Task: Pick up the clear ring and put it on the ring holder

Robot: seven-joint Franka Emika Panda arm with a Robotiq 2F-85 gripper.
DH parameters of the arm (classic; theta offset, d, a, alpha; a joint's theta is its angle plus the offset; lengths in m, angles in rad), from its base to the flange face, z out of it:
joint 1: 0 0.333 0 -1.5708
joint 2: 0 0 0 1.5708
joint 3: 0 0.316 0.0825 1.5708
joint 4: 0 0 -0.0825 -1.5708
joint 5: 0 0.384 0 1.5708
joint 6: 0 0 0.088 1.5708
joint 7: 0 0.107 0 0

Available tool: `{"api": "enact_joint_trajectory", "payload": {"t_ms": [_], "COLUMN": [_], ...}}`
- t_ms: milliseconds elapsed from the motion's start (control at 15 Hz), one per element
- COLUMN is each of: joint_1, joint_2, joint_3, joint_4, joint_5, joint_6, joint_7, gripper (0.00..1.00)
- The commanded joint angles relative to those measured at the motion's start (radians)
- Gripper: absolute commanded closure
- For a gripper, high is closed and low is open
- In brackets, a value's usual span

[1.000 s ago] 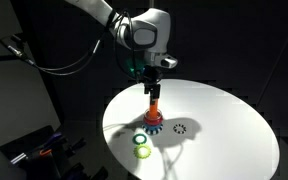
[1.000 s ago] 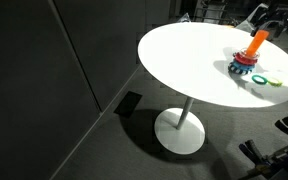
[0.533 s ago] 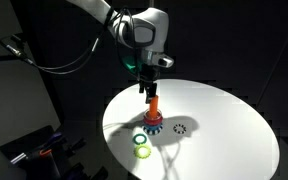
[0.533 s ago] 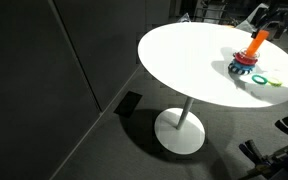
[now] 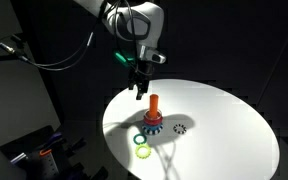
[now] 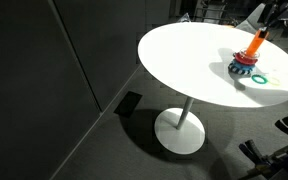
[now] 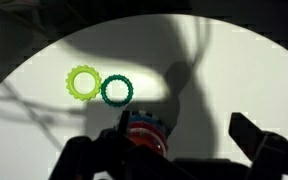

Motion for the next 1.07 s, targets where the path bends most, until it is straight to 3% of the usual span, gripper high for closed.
{"api": "enact_joint_trajectory", "payload": {"t_ms": [0,533,1000], "joint_1": [0.002,0.006,0.007], "joint_2": [-0.097,-0.298,-0.435], "joint_3": [0.004,0.005,0.008], "joint_4": [-0.056,-0.165,-0.243], "joint_5": [-0.023,-0.092,-0.102], "joint_6": [-0.082,-0.201,-0.210], "joint_7": [-0.058,-0.122,-0.126], "gripper": [0.00,0.00,0.00]}}
